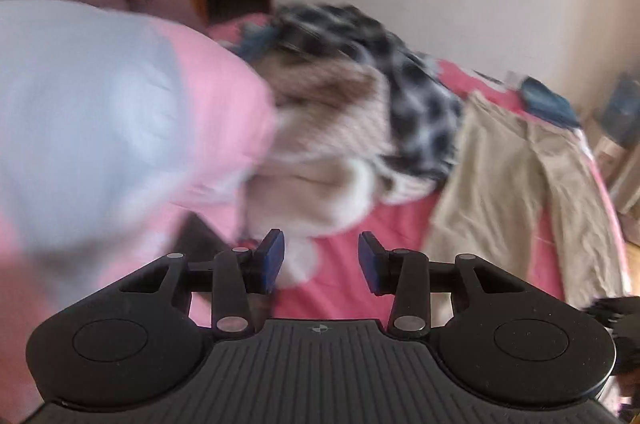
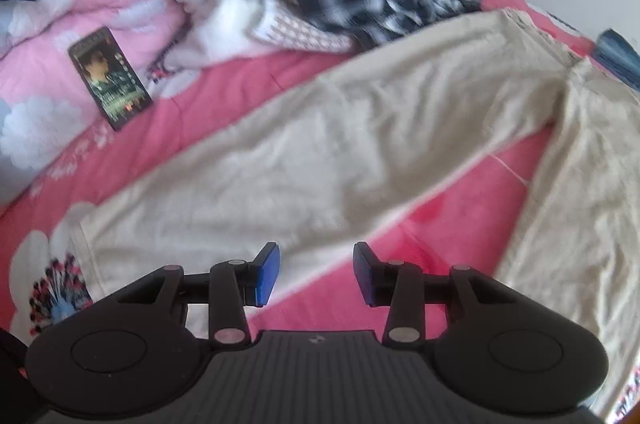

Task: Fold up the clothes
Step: 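Move both open grippers over the trousers to smooth them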

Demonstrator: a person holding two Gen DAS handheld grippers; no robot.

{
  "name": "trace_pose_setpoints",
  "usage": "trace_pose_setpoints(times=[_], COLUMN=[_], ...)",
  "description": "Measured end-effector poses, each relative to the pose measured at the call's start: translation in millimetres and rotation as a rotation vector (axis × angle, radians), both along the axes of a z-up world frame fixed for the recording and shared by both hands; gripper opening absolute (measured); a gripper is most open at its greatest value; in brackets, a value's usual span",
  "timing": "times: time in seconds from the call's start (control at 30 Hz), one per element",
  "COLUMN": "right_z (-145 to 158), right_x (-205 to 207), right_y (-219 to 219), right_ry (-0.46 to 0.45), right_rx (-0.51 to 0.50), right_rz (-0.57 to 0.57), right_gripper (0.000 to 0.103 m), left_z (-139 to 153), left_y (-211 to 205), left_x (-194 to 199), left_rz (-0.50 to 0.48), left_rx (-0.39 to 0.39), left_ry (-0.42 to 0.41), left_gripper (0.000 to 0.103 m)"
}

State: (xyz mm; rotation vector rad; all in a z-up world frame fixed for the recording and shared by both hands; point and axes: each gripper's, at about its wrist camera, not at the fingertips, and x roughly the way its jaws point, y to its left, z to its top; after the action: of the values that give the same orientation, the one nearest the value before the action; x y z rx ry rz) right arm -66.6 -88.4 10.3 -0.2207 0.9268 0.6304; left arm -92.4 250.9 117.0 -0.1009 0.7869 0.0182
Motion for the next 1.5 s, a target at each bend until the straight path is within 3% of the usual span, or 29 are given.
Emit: trace_pose_setpoints(times=[0.17, 0.3, 0.43, 0.53, 0.73, 0.87, 0.93, 1.0, 1.1, 1.2, 1.3, 1.4, 1.5], right_z=[-15.4, -19.2, -18.9, -27.4, -76.2, -75.9, -70.3, -59.3, -47.0, -60.6, -76.8, -72.3, -67.8], right_x=[13.4, 23.6, 29.0, 32.9, 10.0, -33.3, -43.1, -37.3, -11.9, -3.1, -11.0, -15.2, -19.5], right_y=[28.1, 17.4, 15.9, 37.2, 62.2, 35.5, 32.2, 38.6, 58.2, 72.3, 67.2, 55.3, 43.4], right_ry=[-0.019, -0.045, -0.088, -0.103, -0.094, -0.021, -0.014, -0.031, -0.038, 0.082, 0.228, 0.309, 0.39], right_rx=[0.022, 0.077, 0.123, 0.157, 0.054, -0.023, -0.066, -0.046, 0.077, 0.13, 0.15, 0.194, 0.238], right_rz=[0.023, -0.02, -0.005, 0.047, 0.152, 0.29, 0.345, 0.34, 0.272, 0.294, 0.306, 0.286, 0.265], right_gripper=[0.043, 0.043, 0.043, 0.043, 0.042, 0.042, 0.042, 0.042, 0.042, 0.041, 0.041, 0.041, 0.04], left_z=[-10.7, 28.0, 71.8, 64.4, -32.4, -108.7, -136.9, -160.1, -182.0, -197.7, -197.6, -195.4, -193.3], left_y=[-66.1, -138.7, -174.9, -169.0, -106.6, -60.8, -57.4, -59.7, -70.0, -63.4, -51.3, -35.6, -26.6], left_x=[71.3, 117.3, 122.2, 109.7, 74.2, 36.8, 22.4, 9.4, -6.3, -24.8, -33.9, -42.3, -46.1], left_rz=[-0.148, -0.347, -0.506, -0.518, -0.409, -0.321, -0.298, -0.289, -0.318, -0.321, -0.299, -0.272, -0.251], left_rx=[-0.056, -0.094, -0.07, -0.012, 0.107, 0.043, 0.061, 0.094, 0.19, 0.242, 0.202, 0.147, 0.146], left_ry=[0.003, -0.076, -0.183, -0.164, 0.074, 0.262, 0.31, 0.332, 0.342, 0.387, 0.398, 0.413, 0.437], left_gripper=[0.04, 0.04, 0.041, 0.041, 0.041, 0.041, 0.041, 0.041, 0.041, 0.042, 0.043, 0.046, 0.046])
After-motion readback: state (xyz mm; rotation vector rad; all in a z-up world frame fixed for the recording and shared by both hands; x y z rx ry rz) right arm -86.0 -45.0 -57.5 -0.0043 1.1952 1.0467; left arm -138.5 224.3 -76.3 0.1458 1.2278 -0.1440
